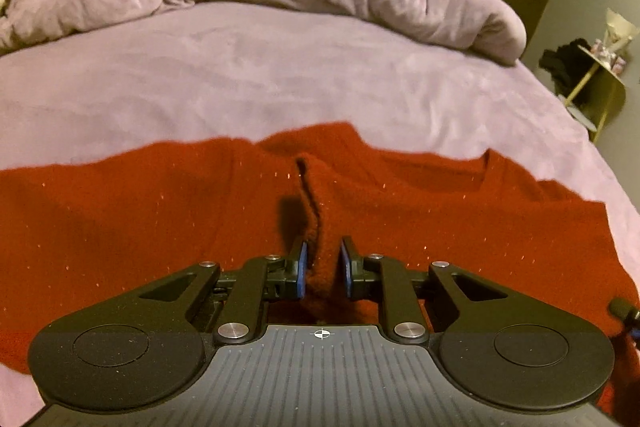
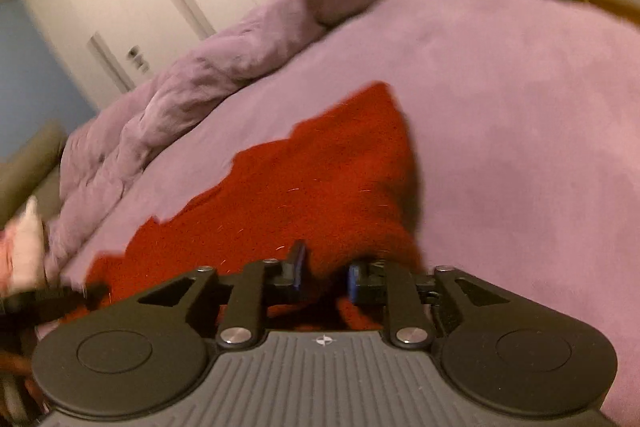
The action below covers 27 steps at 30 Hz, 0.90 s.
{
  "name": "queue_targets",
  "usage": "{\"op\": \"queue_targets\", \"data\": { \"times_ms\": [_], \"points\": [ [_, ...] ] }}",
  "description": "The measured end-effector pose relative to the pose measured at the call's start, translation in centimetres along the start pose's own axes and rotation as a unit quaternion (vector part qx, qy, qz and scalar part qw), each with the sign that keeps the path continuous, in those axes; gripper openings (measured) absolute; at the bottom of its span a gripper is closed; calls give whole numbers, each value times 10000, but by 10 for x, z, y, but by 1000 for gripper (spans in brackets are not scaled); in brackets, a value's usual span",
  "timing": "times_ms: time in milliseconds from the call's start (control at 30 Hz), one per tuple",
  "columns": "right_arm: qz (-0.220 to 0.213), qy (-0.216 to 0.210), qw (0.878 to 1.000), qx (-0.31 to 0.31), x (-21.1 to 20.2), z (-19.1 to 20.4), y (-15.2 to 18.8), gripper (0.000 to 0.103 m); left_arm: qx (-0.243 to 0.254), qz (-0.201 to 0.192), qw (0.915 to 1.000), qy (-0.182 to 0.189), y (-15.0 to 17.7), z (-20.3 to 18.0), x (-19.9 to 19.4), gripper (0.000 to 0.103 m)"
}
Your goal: Fold small clothes
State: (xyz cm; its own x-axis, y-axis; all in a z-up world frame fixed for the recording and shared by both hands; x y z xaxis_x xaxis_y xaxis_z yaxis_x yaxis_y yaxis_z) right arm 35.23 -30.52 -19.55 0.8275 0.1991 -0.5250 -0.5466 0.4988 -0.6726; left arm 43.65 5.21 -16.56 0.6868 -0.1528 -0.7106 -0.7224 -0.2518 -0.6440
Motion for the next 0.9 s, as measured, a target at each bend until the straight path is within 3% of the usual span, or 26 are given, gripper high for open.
{"op": "queue_targets", "data": {
  "times_ms": [67, 133, 200, 267, 367, 467, 567, 700, 800, 900],
  "points": [
    [-53, -227, 9968, 760, -1, -14, -4, 22, 92, 8, 10000, -22, 2, -2, 2, 20],
    [-34, -201, 9943, 1049, 7, -19, -5, 17, 128, -30, 9999, -44, 1, -5, 2, 20],
    [10, 292, 9995, 149, 12, -8, -7, 13, 149, -190, 9997, -43, -2, -9, -2, 20],
    [-116, 540, 9933, -1016, 15, 23, -10, 11, 187, -348, 9992, -105, -6, -10, -5, 19],
    [-74, -301, 9965, -782, 17, 38, -9, 11, 88, -480, 9985, -241, -11, 2, -9, 19],
    [304, 238, 9909, -1288, 28, 24, 5, 10, -165, -154, 9993, -314, -3, 19, 3, 20],
    [490, 126, 9920, -1159, 13, 28, 5, 17, -168, -50, 9995, -267, 3, 25, 7, 21],
    [207, 307, 9960, -814, -36, 21, -8, 23, -126, -43, 9997, -206, 4, 26, 7, 23],
    [-135, 674, 9887, -1330, -38, 36, -23, 25, -148, -24, 9996, -229, 5, 25, 7, 23],
    [7, 716, 9737, -2162, -5, 65, -27, 25, -45, -12, 9995, -304, 6, 21, 6, 24]
  ]
}}
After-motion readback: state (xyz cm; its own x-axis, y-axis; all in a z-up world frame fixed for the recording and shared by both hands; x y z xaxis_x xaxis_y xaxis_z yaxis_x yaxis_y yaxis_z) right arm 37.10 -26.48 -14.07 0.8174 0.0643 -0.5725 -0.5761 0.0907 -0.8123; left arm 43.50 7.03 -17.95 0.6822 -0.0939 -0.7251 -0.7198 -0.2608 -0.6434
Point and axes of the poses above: each gripper's, at about its wrist camera, not at the fingertips, and x roughly the way its jaws point, z to its left, y to its underside, the point moved 9 cm from there along x, roughly the way its jaws point, and after that the axes turned 7 degrees about -x, right-handed, at the moved point
